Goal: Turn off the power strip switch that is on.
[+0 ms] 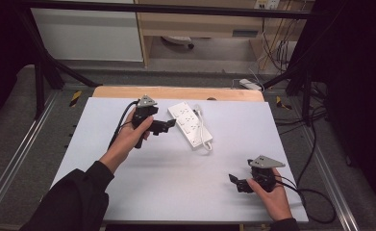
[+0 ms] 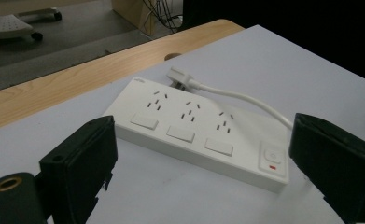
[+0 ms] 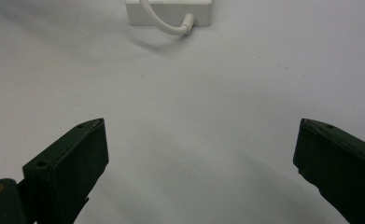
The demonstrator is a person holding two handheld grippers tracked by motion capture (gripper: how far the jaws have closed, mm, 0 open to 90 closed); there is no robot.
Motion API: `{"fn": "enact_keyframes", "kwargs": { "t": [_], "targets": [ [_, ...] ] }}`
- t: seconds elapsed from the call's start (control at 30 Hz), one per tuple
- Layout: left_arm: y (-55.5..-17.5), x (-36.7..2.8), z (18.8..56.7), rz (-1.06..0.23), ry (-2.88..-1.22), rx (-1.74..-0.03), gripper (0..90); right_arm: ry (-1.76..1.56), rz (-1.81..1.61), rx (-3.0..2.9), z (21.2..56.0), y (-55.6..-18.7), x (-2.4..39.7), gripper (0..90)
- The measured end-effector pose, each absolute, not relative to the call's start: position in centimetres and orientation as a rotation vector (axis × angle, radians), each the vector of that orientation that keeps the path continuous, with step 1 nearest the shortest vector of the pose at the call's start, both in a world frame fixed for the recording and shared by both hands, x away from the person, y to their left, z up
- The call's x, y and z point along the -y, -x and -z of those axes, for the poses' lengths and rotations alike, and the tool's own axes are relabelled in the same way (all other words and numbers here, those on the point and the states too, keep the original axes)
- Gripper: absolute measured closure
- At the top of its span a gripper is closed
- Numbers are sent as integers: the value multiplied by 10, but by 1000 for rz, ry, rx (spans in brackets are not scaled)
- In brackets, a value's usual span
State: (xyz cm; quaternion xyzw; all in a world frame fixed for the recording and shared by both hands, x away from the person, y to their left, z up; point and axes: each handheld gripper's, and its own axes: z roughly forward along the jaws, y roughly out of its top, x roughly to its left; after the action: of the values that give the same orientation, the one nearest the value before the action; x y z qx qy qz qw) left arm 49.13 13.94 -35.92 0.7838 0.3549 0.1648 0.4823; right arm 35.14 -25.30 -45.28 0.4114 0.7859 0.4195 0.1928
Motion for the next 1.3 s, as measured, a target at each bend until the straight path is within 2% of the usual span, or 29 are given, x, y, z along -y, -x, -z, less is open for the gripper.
{"fn": "enact_keyframes", "kwargs": {
  "t": [0.17, 0.7, 1.3],
  "targets": [
    [-477, -149, 349, -382, -1888, -857, 71, -1158, -1176, -2204, 453, -352, 253, 37],
    [-450, -187, 328, -434, -1861, -859, 70, -1165, -1165, -2208, 454, -351, 253, 36],
    [-419, -223, 322, -440, -1824, -876, 65, -1164, -1169, -2211, 454, -352, 253, 42]
  ]
}}
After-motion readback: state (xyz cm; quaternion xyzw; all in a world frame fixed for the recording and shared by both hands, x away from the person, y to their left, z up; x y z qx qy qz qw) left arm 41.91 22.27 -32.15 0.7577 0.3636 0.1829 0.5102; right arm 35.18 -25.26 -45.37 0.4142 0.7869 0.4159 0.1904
